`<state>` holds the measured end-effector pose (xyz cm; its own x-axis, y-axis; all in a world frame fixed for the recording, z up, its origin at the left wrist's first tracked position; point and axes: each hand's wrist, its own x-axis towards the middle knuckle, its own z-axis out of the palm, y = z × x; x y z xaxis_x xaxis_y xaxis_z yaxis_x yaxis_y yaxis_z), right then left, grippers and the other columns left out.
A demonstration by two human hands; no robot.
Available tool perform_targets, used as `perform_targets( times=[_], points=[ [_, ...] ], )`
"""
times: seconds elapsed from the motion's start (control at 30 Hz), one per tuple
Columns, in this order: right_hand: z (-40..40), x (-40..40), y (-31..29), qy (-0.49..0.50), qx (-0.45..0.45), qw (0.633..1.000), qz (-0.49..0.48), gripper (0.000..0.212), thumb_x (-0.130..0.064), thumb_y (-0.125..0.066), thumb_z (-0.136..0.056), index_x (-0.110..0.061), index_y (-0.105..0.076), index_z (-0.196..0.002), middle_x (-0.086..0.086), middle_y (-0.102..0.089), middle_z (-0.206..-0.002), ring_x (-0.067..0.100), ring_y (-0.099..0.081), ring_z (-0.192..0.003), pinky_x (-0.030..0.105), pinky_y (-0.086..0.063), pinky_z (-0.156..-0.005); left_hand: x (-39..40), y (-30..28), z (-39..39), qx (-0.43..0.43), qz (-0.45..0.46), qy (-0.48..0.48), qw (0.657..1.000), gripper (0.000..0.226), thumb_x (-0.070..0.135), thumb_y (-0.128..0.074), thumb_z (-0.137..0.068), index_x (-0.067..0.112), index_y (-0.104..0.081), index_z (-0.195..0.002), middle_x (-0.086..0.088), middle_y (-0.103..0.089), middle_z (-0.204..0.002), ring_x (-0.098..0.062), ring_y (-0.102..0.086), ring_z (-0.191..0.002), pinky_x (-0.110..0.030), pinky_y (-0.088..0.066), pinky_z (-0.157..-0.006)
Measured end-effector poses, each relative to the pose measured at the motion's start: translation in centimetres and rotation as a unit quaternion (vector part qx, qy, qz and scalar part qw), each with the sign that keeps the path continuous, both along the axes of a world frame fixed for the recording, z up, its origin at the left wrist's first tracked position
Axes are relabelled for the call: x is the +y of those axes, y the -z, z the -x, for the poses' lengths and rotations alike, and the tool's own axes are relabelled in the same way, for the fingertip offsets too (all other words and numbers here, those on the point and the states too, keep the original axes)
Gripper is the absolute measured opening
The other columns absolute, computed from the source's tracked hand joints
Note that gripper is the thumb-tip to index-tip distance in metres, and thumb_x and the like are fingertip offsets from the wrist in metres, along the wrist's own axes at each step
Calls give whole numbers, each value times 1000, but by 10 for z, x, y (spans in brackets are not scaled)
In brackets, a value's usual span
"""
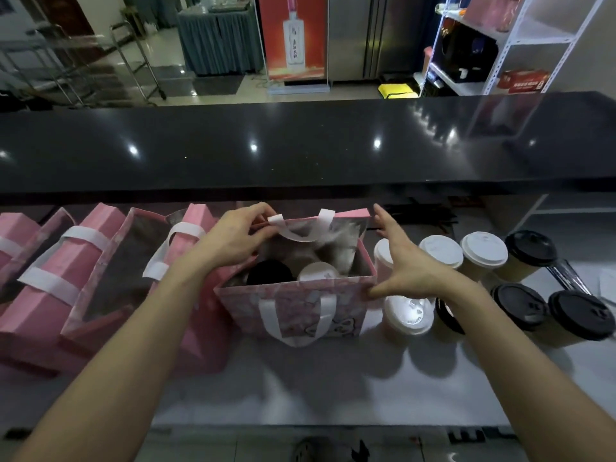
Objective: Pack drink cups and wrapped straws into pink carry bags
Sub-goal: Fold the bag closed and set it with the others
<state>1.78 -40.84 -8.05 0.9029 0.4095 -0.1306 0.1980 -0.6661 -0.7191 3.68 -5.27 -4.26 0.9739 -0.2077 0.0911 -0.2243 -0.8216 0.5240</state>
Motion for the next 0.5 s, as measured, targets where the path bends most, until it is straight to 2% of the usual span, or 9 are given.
perform_targets(
  times=[0.07,0.13,0.2,0.27,0.33,0.4,0.5],
  points=[
    [-4,-7,0,-11,-7,1000,3,165,-47,-105,-52,-62,20,-159,-25,7,-177,15,-18,-164,45,-33,-129,-2,4,5,17,56,-14,998,21,44,-75,-101,38,-69,-120,18,-73,-110,7,-68,-106,-42,-58,-103],
    [-9,-7,-1,-25,-3,1000,8,168,-48,-106,-51,-62,24,-157,-24,8,-176,16,-14,-165,46,-31,-130,1,5,15,42,118,-18,992,61,63,-80,-90,42,-60,-143,12,-68,-135,-2,-64,-129,-39,-55,-111],
    [-17,-5,-2,-33,24,999,-10,169,-43,-107,-52,-63,25,-156,-20,7,-178,19,-13,-165,49,-31,-130,9,2,31,63,185,-32,980,99,77,-86,-73,49,-42,-157,18,-52,-153,5,-50,-142,-26,-46,-112],
    [-23,-5,-3,-33,59,997,-38,173,-40,-109,-52,-59,26,-159,-17,10,-179,18,-8,-166,50,-27,-132,25,2,49,93,256,-42,961,118,75,-96,-58,54,-33,-155,32,-43,-154,14,-38,-147,-19,-42,-111],
    [-27,-7,0,-24,73,995,-63,175,-46,-110,-48,-53,22,-163,-14,9,-180,14,-5,-165,47,-23,-133,42,9,64,130,260,-48,956,127,64,-106,-49,52,-30,-150,28,-39,-158,7,-32,-154,-31,-41,-120],
    [-26,-9,3,-8,71,995,-64,163,-52,-108,-45,-47,3,-165,-7,-7,-180,17,-16,-163,45,-26,-132,49,14,75,185,189,-55,963,131,53,-110,-49,44,-27,-150,13,-37,-162,-3,-34,-156,-39,-42,-124],
    [-19,-13,8,11,45,998,-43,114,-50,-105,-55,-33,-39,-146,-6,-48,-156,16,-49,-144,44,-46,-119,41,22,74,218,97,-71,968,112,29,-104,-60,33,-31,-146,10,-55,-145,-10,-63,-129,-39,-57,-108]
  ],
)
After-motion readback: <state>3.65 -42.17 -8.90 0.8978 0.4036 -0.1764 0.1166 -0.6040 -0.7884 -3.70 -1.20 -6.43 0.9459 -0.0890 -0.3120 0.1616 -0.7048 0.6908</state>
